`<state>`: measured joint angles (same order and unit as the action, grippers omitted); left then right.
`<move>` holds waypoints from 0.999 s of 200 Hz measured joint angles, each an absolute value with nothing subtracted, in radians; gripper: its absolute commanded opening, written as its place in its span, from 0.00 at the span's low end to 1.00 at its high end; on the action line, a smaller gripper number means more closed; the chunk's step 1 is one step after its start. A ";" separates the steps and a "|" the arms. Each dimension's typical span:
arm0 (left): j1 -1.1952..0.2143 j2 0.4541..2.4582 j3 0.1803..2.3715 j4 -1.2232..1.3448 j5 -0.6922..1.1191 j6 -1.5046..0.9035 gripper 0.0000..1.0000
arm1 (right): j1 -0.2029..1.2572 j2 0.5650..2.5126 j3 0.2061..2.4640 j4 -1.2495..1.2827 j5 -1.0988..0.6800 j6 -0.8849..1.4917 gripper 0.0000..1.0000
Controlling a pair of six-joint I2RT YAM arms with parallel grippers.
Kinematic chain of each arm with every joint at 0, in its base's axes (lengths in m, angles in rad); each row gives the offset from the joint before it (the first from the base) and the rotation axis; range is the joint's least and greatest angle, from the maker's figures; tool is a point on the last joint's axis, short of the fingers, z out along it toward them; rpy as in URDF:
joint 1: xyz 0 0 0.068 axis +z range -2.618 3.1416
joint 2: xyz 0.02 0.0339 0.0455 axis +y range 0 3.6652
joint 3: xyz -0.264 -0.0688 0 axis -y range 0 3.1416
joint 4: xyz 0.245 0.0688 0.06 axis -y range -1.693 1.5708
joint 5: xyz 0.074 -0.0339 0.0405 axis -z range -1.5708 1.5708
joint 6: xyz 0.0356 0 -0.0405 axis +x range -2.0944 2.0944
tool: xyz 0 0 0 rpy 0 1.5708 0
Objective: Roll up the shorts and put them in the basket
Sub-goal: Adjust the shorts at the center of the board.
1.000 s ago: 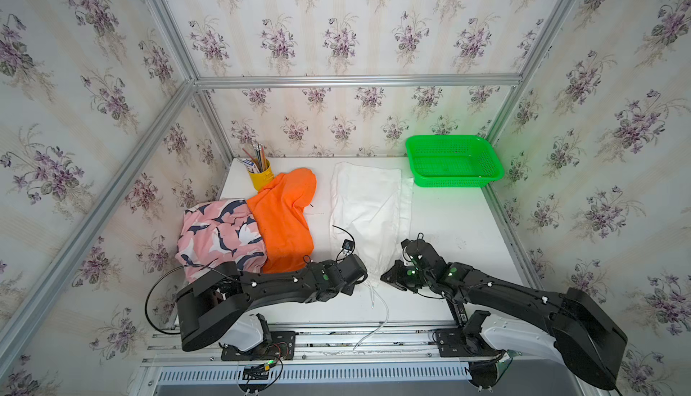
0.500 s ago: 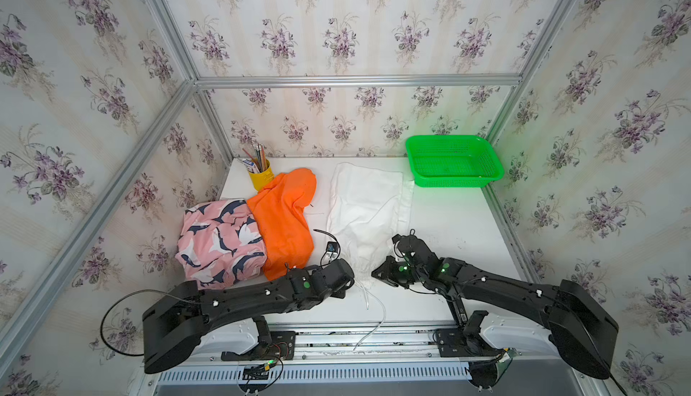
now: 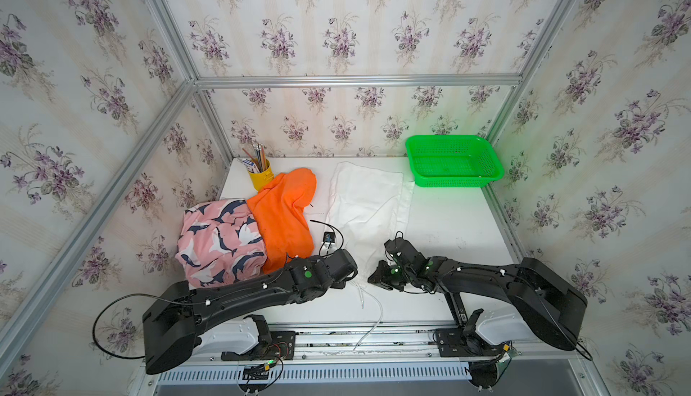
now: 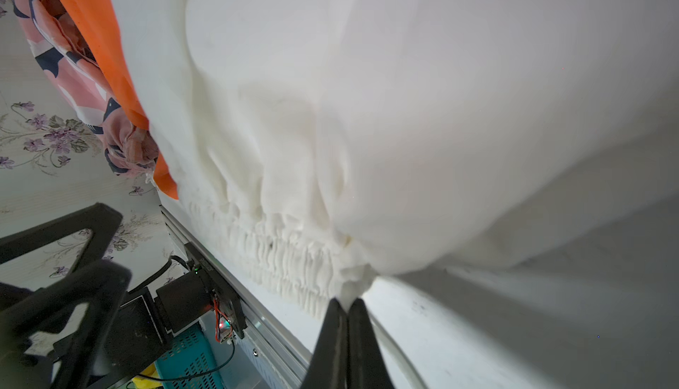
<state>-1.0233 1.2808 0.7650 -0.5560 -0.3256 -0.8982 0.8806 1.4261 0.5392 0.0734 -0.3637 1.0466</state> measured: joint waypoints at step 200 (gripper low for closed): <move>-0.877 1.274 0.591 -0.429 -0.198 -0.842 0.42 | 0.778 1.752 1.147 -0.339 -0.123 0.498 0.27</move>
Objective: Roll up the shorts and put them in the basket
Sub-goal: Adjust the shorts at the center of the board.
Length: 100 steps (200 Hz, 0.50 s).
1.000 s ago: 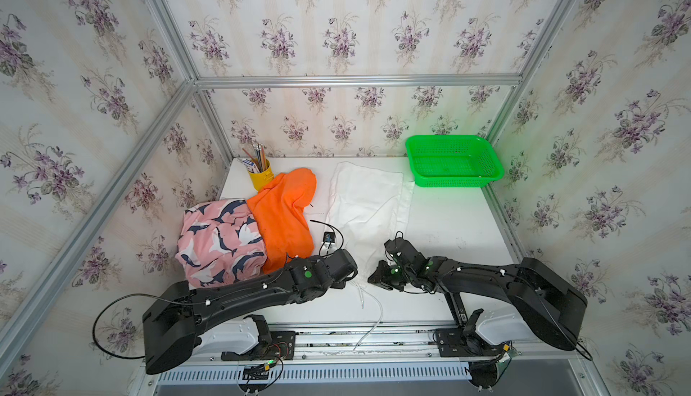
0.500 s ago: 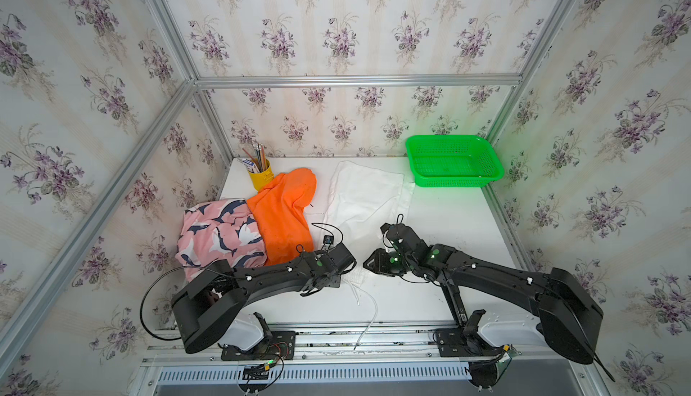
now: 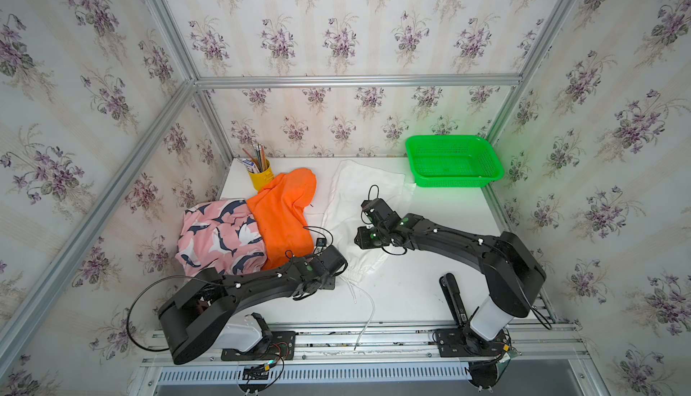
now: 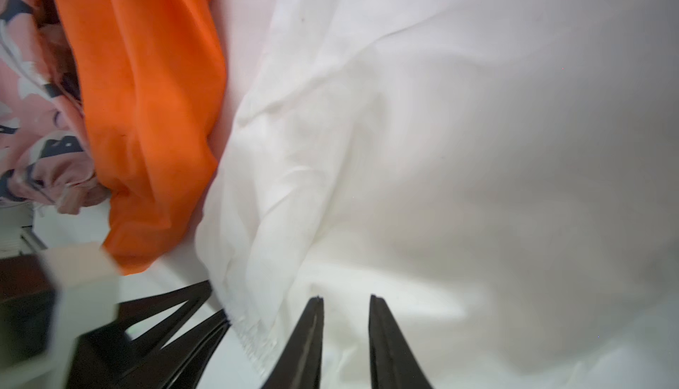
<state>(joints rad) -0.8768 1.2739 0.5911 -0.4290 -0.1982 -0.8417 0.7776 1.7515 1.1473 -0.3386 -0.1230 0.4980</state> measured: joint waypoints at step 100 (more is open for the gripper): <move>-0.897 1.247 0.774 -0.558 -0.174 -0.848 0.60 | 0.629 1.970 1.246 -0.337 -0.104 0.288 0.25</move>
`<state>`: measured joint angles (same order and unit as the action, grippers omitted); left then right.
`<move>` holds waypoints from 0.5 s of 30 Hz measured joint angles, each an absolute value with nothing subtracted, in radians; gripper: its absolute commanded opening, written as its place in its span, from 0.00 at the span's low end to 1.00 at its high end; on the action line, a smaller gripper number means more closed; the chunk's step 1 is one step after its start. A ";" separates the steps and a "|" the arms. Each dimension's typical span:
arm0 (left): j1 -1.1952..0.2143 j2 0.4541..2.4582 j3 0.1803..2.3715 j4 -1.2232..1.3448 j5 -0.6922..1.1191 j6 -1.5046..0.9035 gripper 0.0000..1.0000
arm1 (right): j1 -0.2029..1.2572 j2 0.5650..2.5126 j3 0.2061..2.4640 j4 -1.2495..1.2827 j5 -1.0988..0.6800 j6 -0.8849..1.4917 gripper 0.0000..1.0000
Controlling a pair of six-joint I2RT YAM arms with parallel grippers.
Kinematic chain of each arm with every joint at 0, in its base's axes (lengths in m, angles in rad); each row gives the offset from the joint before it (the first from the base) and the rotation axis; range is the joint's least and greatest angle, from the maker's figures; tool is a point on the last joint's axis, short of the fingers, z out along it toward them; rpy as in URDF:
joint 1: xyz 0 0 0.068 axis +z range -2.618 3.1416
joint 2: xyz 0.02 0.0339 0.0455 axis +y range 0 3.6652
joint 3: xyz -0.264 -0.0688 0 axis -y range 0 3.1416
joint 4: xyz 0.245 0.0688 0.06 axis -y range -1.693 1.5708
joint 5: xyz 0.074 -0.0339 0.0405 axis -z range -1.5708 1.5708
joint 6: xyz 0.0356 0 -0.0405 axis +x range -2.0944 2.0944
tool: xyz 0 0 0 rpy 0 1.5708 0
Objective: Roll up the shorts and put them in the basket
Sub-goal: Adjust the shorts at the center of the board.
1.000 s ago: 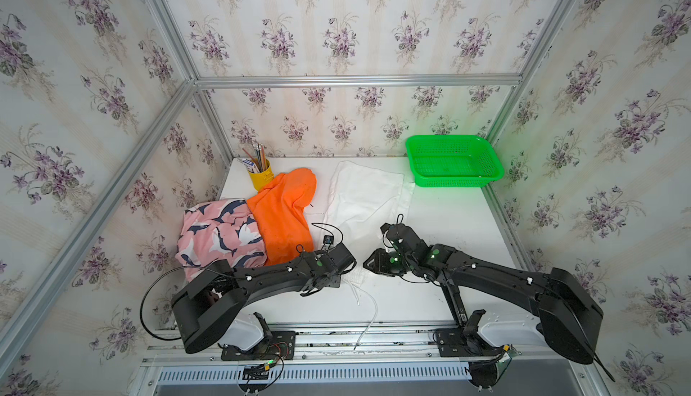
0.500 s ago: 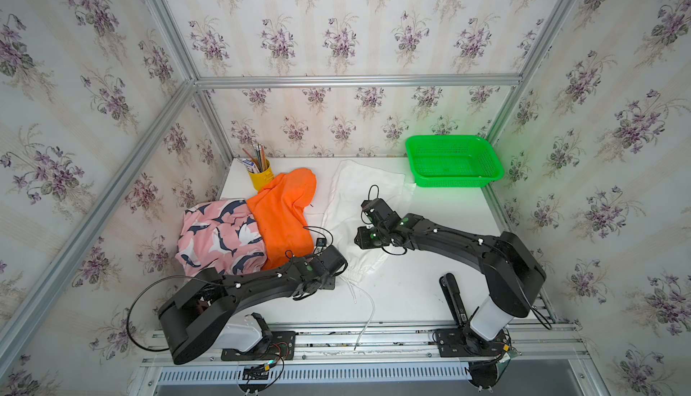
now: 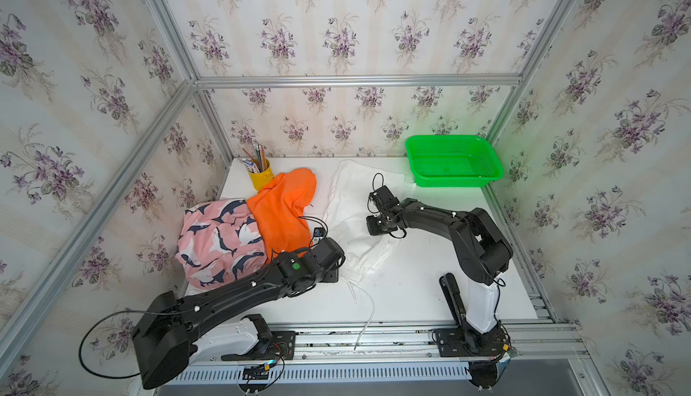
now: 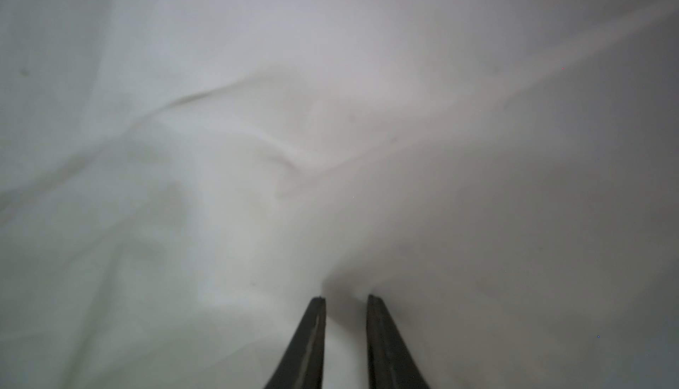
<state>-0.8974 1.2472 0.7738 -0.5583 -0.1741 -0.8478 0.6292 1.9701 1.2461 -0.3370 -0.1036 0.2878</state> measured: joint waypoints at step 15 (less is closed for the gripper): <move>-0.640 1.348 0.609 -0.390 0.011 -0.716 0.57 | 0.834 1.700 0.794 -0.026 -0.283 0.500 0.25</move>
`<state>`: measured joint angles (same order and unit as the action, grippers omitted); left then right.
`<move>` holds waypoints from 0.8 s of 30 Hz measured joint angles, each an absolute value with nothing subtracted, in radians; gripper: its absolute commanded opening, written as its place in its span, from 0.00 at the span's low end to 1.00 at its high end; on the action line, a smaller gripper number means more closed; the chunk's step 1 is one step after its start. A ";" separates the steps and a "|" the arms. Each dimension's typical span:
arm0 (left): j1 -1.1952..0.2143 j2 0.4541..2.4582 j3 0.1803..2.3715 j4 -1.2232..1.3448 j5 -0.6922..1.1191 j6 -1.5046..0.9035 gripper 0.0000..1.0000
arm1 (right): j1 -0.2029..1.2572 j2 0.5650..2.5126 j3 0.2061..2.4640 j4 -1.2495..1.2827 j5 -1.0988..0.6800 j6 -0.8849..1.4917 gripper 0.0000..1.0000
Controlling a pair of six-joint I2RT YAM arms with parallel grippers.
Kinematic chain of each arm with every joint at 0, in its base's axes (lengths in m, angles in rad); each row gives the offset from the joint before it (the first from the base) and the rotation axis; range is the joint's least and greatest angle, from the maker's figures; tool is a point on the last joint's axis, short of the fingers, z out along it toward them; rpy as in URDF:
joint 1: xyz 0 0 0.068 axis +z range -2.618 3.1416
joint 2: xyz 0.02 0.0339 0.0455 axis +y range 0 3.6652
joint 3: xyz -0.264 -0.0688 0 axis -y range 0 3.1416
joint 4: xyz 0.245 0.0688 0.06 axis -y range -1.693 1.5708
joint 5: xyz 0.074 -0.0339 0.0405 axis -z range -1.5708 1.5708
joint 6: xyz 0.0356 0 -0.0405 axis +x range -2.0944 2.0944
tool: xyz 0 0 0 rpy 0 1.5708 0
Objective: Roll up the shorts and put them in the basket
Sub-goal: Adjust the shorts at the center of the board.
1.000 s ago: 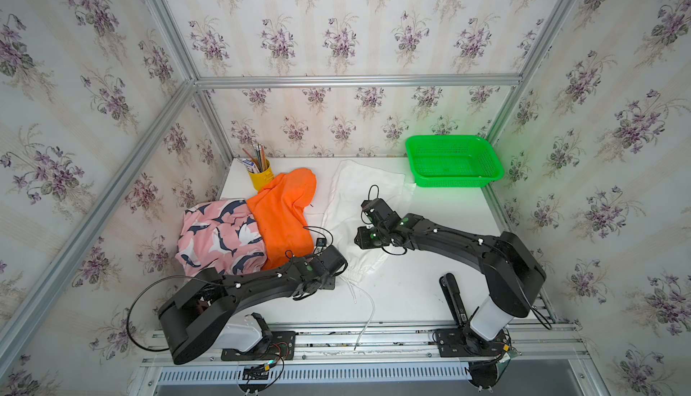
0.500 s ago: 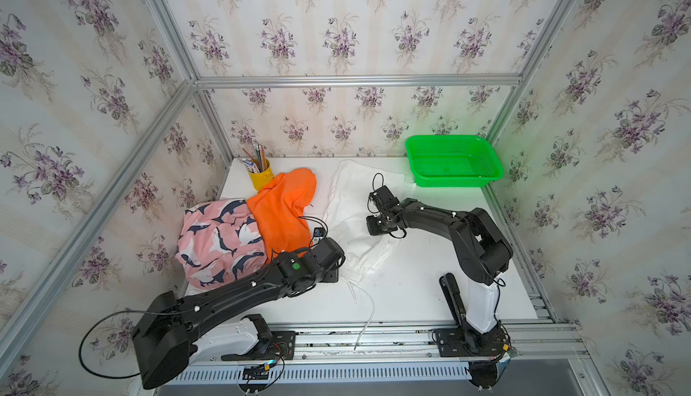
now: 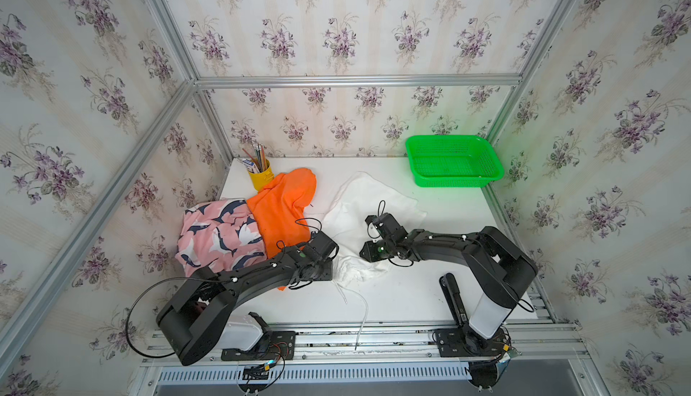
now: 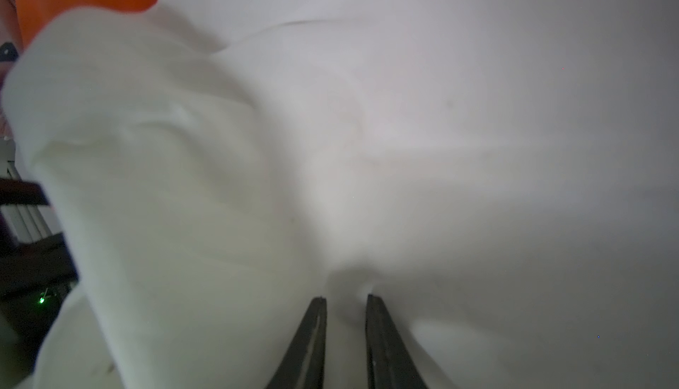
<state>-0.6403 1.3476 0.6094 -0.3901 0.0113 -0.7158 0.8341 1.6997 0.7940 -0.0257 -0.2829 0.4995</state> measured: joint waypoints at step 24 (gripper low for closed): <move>-0.495 1.293 0.780 -0.540 0.110 -0.525 0.64 | 0.893 1.525 1.018 -0.420 0.022 0.595 0.27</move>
<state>-0.4946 1.2934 0.7803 -0.5396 0.1101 -0.5251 0.8928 1.5246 1.0180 -0.4202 0.0216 0.5945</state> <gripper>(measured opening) 0.637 0.271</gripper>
